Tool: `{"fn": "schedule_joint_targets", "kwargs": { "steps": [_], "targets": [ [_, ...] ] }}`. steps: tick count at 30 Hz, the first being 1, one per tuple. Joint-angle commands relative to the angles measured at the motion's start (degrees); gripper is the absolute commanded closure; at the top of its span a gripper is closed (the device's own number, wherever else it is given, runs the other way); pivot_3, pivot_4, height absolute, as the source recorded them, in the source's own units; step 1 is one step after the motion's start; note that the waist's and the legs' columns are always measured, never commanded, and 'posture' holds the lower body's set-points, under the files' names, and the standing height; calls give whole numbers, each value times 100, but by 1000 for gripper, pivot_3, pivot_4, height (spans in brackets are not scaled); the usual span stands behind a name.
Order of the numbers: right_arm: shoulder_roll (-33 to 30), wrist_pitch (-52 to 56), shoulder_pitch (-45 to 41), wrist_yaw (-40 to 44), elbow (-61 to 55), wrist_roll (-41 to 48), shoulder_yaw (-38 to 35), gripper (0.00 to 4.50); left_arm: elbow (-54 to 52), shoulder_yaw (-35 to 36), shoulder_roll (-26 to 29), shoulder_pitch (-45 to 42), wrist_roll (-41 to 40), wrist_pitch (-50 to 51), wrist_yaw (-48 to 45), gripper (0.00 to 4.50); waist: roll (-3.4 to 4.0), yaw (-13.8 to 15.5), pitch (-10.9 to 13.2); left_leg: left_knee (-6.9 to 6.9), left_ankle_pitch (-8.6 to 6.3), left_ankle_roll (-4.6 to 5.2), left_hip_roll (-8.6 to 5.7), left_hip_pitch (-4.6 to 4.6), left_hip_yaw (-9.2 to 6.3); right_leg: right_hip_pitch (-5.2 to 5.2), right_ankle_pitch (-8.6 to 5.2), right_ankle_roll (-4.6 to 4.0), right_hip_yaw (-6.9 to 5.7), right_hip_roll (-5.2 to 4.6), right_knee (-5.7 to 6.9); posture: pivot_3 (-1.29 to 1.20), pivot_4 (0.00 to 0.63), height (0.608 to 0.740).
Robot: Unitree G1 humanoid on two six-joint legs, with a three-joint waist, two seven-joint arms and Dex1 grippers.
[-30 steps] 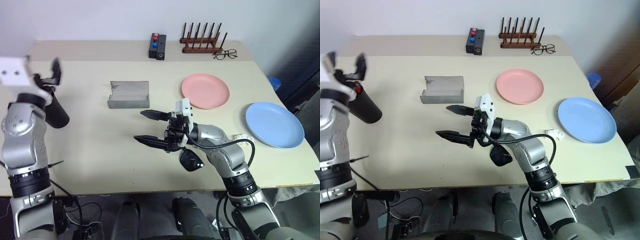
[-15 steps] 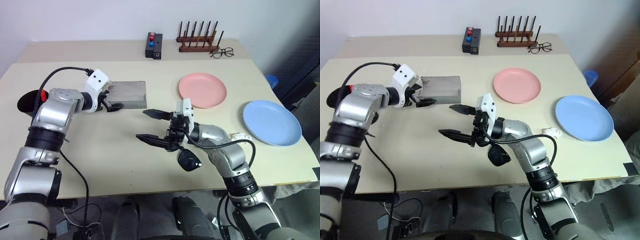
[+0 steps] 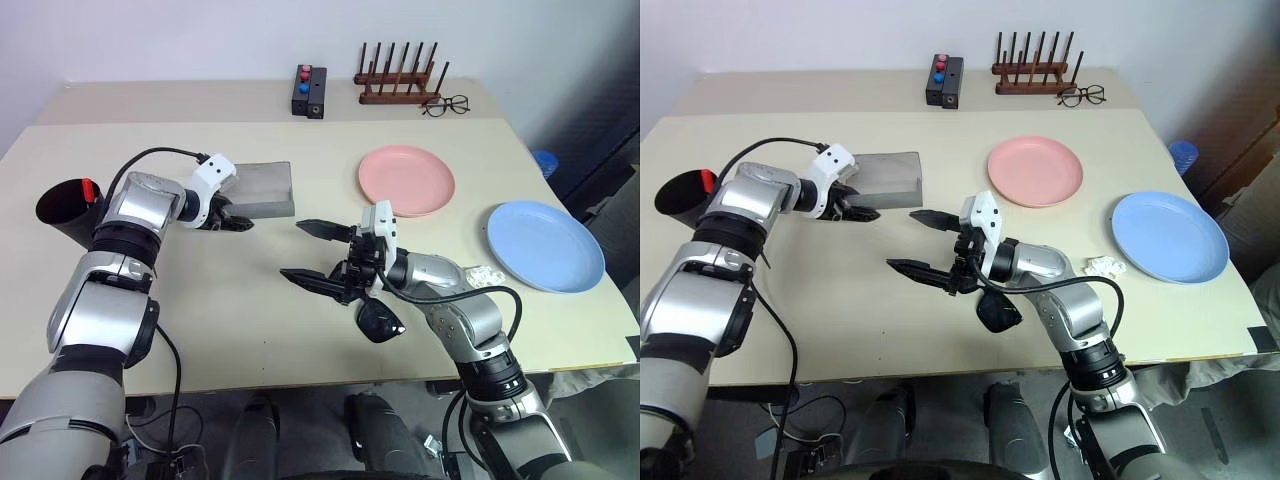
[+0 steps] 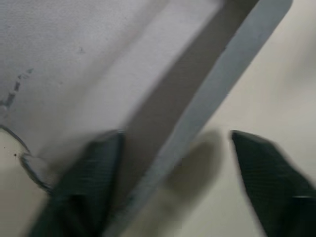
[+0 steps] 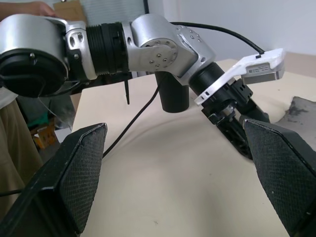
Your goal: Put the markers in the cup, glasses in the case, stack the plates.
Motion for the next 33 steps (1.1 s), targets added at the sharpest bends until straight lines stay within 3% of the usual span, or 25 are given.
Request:
{"fn": "schedule_joint_targets", "kwargs": {
  "steps": [1, 4, 8, 13, 17, 22, 32, 33],
  "targets": [
    [-46, -5, -20, 4, -284, 96, -112, 0, -94, 214, 48, 3, 15, -292, -205, 2918, 0, 3, 0, 0, 0, 0, 0, 0, 0, 0, 0, 0, 0, 0, 0, 0, 150, 740],
    [-74, 8, -21, 7, -302, 107, -114, 0, -408, 315, 97, 212, -32, -433, -364, 4455, 0, 5, 0, 1, 0, 0, 0, -1, 0, 0, 0, 0, 0, -1, 0, 0, 150, 740],
    [-114, 50, -16, 12, -348, 123, -123, 0, -1629, 349, 334, 812, -165, -383, -852, 4484, 1, -12, 1, 0, 0, 0, 0, -1, 1, 0, 1, 0, 1, -1, 1, 0, 150, 740],
    [-178, 101, -54, 66, -340, 138, -146, 0, -3749, 370, 948, 1928, -471, -127, -1579, 4484, 3, -2, 2, -6, 0, 0, 2, 2, 1, 0, 1, 1, 1, -1, 5, 0, 150, 740],
    [-188, 131, -88, 112, -316, 139, -140, 0, -4804, 375, 1433, 2589, -632, 65, -1943, 4484, 4, 5, 2, 1, 0, 0, 2, 2, 1, 1, -8, -17, 2, -2, 5, 0, 150, 740],
    [-185, 142, -141, 163, -260, 128, -119, 0, -5288, 372, 1734, 2916, -660, -30, -2074, 4484, 4, 15, 2, 7, 0, 0, 1, 1, 1, 3, -10, -22, 2, -4, 3, 0, 150, 740],
    [-199, 118, -135, 180, -207, 42, -98, 0, -5193, 327, 1721, 2965, -680, -250, -2101, 4484, 4, 7, 3, 6, 0, 1, 1, 1, 1, 3, -10, -21, 2, -3, 4, 0, 150, 740],
    [-200, 117, -123, 171, -216, 33, -98, 0, -5152, 339, 1714, 2957, -664, -284, -2070, 3891, 4, 7, 3, 7, 0, 1, 1, 2, 1, 3, -10, -21, 2, -3, 4, 0, 150, 740]
  ]
}}
